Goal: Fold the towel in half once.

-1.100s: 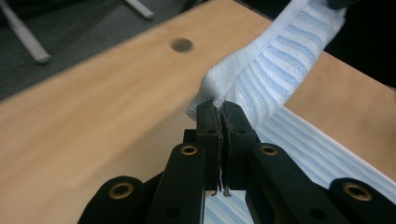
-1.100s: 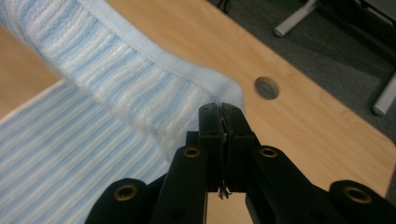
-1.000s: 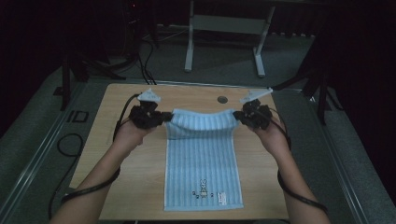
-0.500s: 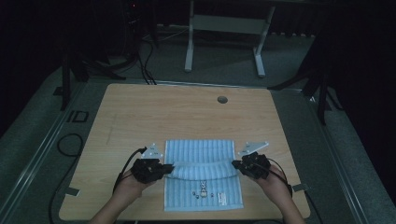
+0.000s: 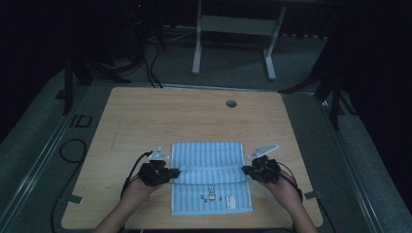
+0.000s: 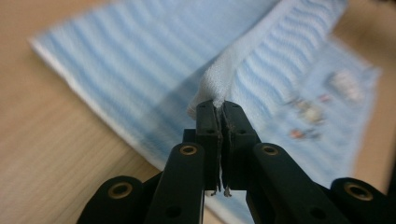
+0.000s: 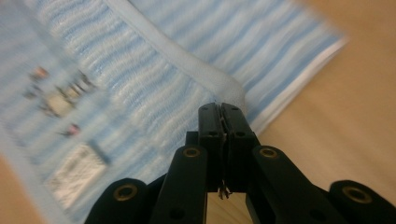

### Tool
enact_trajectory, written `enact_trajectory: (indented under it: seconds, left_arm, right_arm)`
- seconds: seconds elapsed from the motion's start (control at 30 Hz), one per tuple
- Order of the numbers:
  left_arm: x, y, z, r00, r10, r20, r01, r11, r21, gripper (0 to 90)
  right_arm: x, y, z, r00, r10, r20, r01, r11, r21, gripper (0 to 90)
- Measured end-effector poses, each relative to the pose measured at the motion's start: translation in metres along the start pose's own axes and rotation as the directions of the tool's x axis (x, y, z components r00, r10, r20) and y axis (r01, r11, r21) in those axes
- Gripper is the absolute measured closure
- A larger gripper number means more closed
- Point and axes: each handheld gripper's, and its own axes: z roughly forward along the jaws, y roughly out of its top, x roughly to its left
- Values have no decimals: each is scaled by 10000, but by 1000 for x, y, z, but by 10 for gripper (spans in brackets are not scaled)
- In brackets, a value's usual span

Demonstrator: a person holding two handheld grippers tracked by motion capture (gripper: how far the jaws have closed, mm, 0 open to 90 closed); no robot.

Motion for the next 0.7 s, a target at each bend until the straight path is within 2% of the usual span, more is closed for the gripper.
enact_trajectory:
  seconds: [0.03,0.07,0.1,0.13,0.17,0.2,0.23,0.27,0.33,0.4,0.5,0.57,0.63,0.7]
  left_arm:
    - [-6,-2,-6,9997,174,175,-174,9998,-32,854]
    - [-15,-9,-13,9969,330,719,-346,9992,202,833]
    - [-22,-16,-17,9903,441,1318,-509,9975,481,757]
    - [-28,-25,-19,9854,549,1611,-677,9949,751,637]
    - [-33,-34,-21,9844,596,1654,-758,9927,938,574]
    - [-35,-41,-21,9828,535,1765,-747,9905,1158,536]
    - [-36,-46,-22,9837,418,1751,-649,9896,1283,473]
    - [-35,-50,-22,9856,303,1664,-521,9904,1281,458]
    - [-32,-52,-22,9861,144,1654,-356,9914,1258,457]
    - [-30,-50,-19,9883,49,1522,-234,9925,1196,457]
    - [-27,-43,-14,9904,294,1354,-462,9914,1224,457]
    - [-23,-38,-10,9932,415,1089,-545,9913,1195,457]
    - [-16,-32,-4,9947,301,982,-433,9898,1357,464]
    - [-9,-26,2,9940,403,1013,-571,9840,1690,464]
  right_arm:
    - [5,-2,-14,10000,-33,-7,33,9993,-374,876]
    - [10,-6,-25,9999,-43,-125,35,9979,-653,866]
    - [21,-17,-41,9986,-108,-520,52,9941,-1079,809]
    - [27,-27,-49,9927,-123,-1201,-12,9938,-1115,726]
    - [32,-39,-54,9881,-70,-1537,-75,9956,-934,699]
    - [35,-50,-57,9923,32,-1241,-138,9963,-851,670]
    - [35,-59,-57,9938,298,-1075,-375,9968,-704,643]
    - [33,-66,-57,9916,627,-1134,-686,9965,-489,640]
    - [29,-73,-55,9910,1031,-851,-1070,9933,-426,638]
    - [27,-73,-50,9868,1202,-1084,-1250,9914,-390,609]
    - [32,-67,-39,9894,894,-1141,-922,9956,-192,607]
    - [34,-63,-32,9916,677,-1100,-694,9975,-113,634]
    - [35,-60,-26,9931,525,-1053,-525,9986,32,645]
    - [35,-59,-22,9911,523,-1224,-517,9986,83,648]
